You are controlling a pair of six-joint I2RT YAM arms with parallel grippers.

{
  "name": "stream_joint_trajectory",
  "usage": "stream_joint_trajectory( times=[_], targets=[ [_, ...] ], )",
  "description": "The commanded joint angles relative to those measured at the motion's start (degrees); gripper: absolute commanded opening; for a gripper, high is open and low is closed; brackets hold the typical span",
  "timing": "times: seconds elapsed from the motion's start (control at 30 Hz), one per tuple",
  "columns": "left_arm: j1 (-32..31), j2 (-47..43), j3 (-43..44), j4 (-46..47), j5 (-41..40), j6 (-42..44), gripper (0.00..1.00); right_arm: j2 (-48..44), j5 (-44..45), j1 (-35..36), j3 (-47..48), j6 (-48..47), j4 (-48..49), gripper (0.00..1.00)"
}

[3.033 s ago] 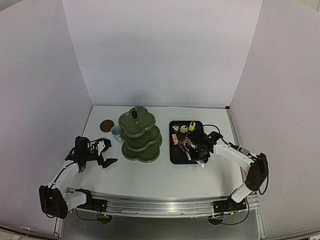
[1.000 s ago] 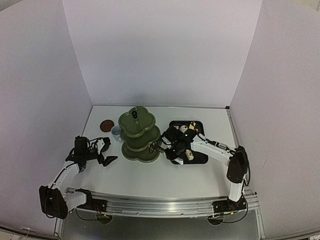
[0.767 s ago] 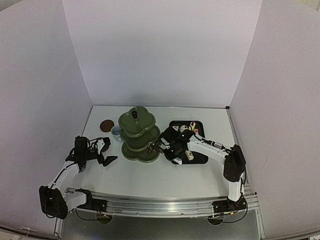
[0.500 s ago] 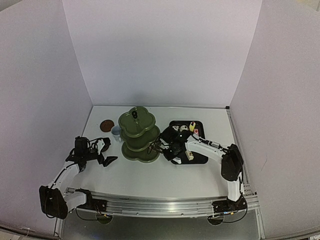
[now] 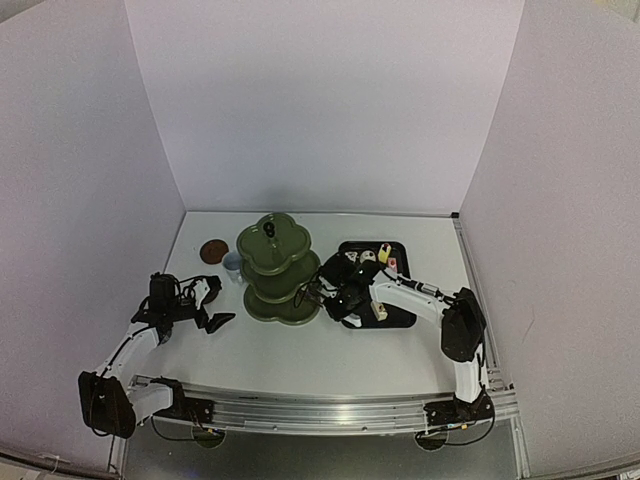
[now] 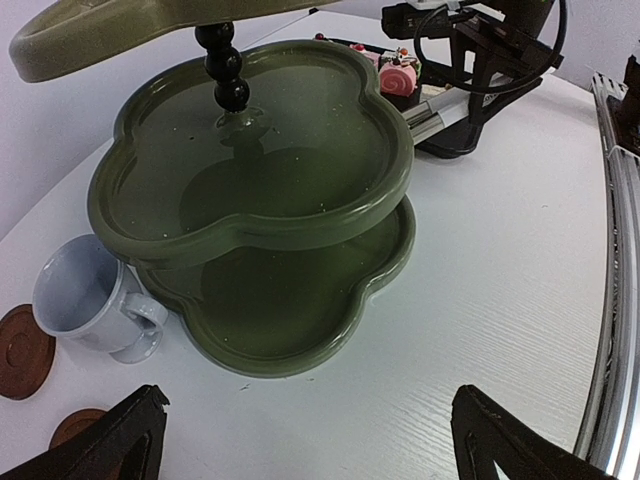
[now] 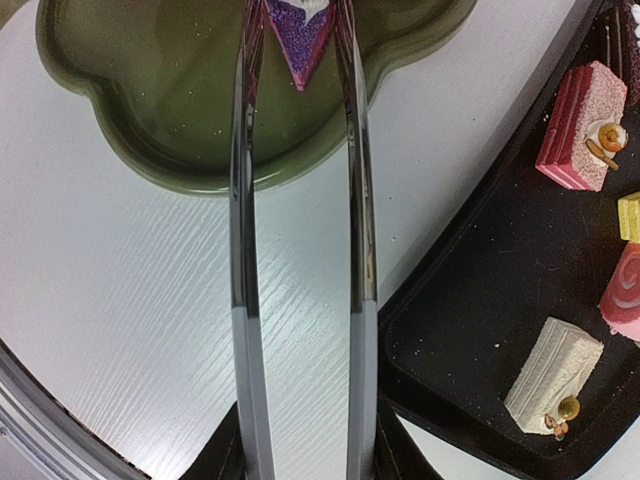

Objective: Serve the afternoon tea

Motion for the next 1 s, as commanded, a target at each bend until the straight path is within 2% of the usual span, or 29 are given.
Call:
stream_joint_trajectory(
  times=[0.0, 0.67, 0.97],
  targets=[
    [-0.2, -1.2, 0.2, 0.4, -0.4, 0.9, 0.99, -4.5, -0.3, 0.3, 0.2, 0.5, 0.9, 0.34],
    [-0.2, -1.3, 0.5, 0.0, -0.4, 0.7, 1.0, -14.1, 3.0, 0.3, -7.7, 5.4, -2.6, 0.35],
    [-0.2, -2.9, -0.5, 5.7, -3.9, -12.8, 0.99, -19.8, 10.5, 0.3, -11.5, 13.9, -6.5, 0.35]
  ],
)
